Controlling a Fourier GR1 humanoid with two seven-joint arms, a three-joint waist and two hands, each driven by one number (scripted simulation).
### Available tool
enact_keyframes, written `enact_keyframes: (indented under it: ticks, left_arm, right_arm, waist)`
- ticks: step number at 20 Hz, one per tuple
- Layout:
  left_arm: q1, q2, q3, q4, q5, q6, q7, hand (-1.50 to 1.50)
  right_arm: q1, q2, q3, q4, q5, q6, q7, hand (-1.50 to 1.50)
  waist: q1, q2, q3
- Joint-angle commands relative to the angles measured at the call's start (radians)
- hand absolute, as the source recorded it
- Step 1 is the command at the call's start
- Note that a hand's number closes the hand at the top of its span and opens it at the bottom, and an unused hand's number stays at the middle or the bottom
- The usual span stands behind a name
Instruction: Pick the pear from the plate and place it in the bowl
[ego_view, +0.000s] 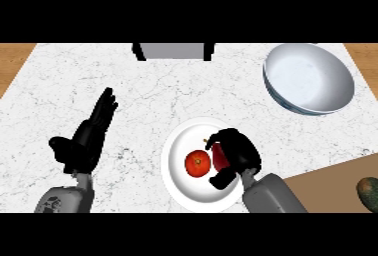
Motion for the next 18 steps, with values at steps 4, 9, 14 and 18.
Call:
enact_keyframes:
  ticks: [4, 9, 14, 18]
  left_arm:
    - [-0.026, -0.042, -0.013, 0.03, -0.028, 0.026, -0.006, 0.0]
    - [-0.02, -0.034, -0.008, 0.038, -0.037, 0.015, -0.015, 0.0]
    - [-0.054, -0.023, -0.001, 0.006, -0.012, -0.001, 0.031, 0.0]
    - [-0.034, -0.038, -0.007, 0.042, -0.017, 0.002, -0.006, 0.0]
  right_arm:
    - [0.008, 0.05, 0.069, 0.04, -0.009, -0.015, -0.034, 1.5]
    - [0.05, 0.051, 0.106, -0.005, -0.026, -0.047, -0.066, 1.5]
    - [-0.091, 0.052, -0.072, -0.068, -0.216, -0.389, -0.002, 1.5]
    - [-0.139, 0.052, -0.043, -0.109, -0.269, -0.628, -0.048, 1.5]
  waist:
    - [0.001, 0.008, 0.005]
    - [-0.001, 0.008, 0.005]
    - [0.015, 0.013, 0.008]
    - [0.02, 0.012, 0.006]
